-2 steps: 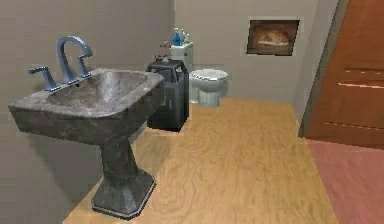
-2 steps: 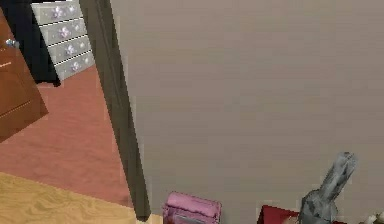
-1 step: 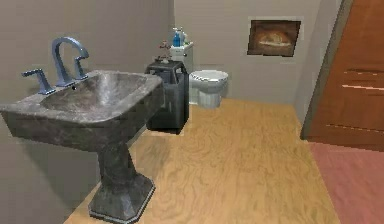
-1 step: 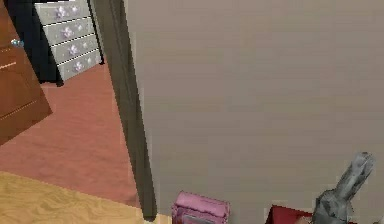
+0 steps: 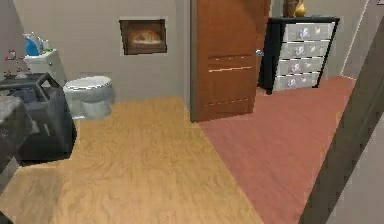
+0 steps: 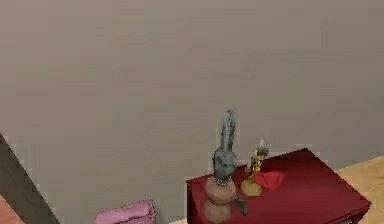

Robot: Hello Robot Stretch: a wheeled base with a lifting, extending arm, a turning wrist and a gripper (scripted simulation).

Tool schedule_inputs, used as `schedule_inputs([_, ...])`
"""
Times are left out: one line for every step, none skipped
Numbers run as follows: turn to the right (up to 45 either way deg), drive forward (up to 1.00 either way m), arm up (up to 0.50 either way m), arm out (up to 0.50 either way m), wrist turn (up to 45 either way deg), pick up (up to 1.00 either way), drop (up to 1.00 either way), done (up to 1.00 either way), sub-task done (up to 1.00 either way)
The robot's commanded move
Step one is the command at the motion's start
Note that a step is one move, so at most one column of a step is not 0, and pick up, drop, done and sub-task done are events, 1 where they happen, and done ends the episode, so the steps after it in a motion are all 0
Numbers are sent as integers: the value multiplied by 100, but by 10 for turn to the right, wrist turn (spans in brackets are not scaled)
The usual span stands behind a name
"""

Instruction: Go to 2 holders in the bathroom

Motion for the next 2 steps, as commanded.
schedule_inputs([0, 45, 0, 0, 0, 0, 0, 0, 0])
schedule_inputs([-240, 0, 0, 0, 0, 0, 0, 0, 0])
